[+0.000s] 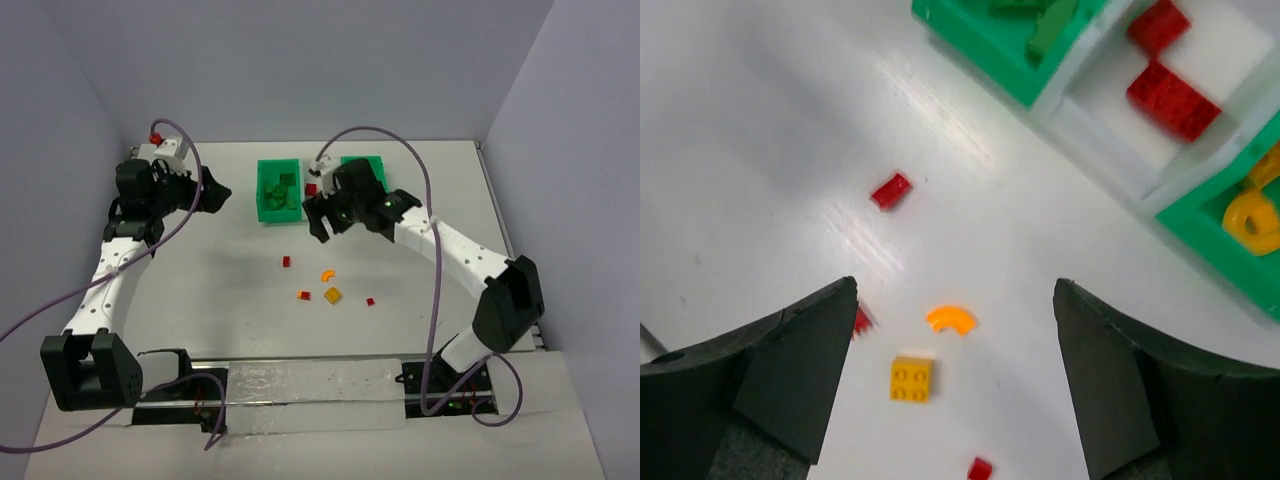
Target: Sort the legos into containers by color
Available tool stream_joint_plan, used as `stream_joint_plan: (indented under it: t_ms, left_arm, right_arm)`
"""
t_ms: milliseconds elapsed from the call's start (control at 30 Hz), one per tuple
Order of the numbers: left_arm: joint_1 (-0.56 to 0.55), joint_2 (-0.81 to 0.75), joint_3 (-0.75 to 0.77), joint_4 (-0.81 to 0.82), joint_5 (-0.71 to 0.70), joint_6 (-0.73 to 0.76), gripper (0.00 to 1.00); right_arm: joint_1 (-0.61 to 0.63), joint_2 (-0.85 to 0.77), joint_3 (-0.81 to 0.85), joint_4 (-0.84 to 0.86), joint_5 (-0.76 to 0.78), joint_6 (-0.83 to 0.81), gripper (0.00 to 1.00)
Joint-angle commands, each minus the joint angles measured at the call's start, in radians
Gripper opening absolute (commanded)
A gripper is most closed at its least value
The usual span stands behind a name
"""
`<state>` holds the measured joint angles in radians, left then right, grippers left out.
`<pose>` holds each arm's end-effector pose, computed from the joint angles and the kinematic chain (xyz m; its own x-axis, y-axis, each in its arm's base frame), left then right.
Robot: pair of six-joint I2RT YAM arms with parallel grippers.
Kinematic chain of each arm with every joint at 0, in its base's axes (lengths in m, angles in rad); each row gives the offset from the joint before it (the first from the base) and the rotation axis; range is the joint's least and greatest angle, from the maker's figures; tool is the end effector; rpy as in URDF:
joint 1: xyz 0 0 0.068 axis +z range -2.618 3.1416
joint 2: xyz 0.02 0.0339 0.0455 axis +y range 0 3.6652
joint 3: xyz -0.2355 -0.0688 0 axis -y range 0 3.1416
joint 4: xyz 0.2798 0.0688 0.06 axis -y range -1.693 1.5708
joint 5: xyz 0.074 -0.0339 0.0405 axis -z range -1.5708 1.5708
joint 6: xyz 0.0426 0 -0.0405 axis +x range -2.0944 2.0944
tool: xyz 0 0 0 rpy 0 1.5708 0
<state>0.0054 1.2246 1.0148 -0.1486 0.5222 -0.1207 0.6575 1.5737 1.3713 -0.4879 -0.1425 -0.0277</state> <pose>0.3302 -0.0195 0.2965 -0.4039 -0.1065 -0.9086 0.4168 0.8627 -0.2864 0.3101 0.2470 0.2776 -0.4847 -0.4089 -0.7733 -0.7053 0.7055 0.0690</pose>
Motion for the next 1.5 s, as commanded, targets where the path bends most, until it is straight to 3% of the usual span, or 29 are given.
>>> stream_joint_plan:
  t_ms: [0,200,367,800,933,1000,1100,1300,1467]
  left_arm:
    - [-0.038,-0.008,0.004,0.002,-0.088,0.041,0.99]
    - [-0.048,0.005,0.028,-0.025,-0.132,0.048,0.99]
    - [-0.048,0.000,0.013,-0.029,-0.153,0.059,0.99]
    - [-0.048,0.027,0.010,-0.022,-0.154,0.068,0.99]
    - [-0.048,0.032,0.004,-0.018,-0.154,0.072,0.99]
    - [-0.048,0.034,0.000,-0.014,-0.153,0.072,0.99]
    - [-0.048,0.042,0.004,-0.012,-0.150,0.077,0.99]
    - [-0.050,0.049,0.029,-0.042,-0.091,0.110,0.99]
    - [-0.066,0.074,0.049,-0.107,0.033,0.201,0.99]
  right_arm:
    - [0.022,-0.072,-0.239,-0.054,-0.008,-0.018,0.86]
    - [0.092,-0.012,-0.284,-0.158,-0.084,-0.070,0.81]
    - [0.154,0.061,-0.314,-0.150,-0.074,-0.058,0.80]
    - [0.156,0.223,-0.222,-0.151,-0.020,-0.042,0.74]
    - [0.156,0.227,-0.214,-0.141,-0.013,-0.045,0.54]
    - [0.156,0.223,-0.206,-0.140,0.003,-0.052,0.38]
    - [0.145,0.215,-0.188,-0.144,0.054,-0.061,0.05]
    - [0.053,0.050,-0.098,-0.170,0.031,-0.138,0.00]
    - [-0.195,0.025,0.078,-0.157,0.056,-0.170,0.00]
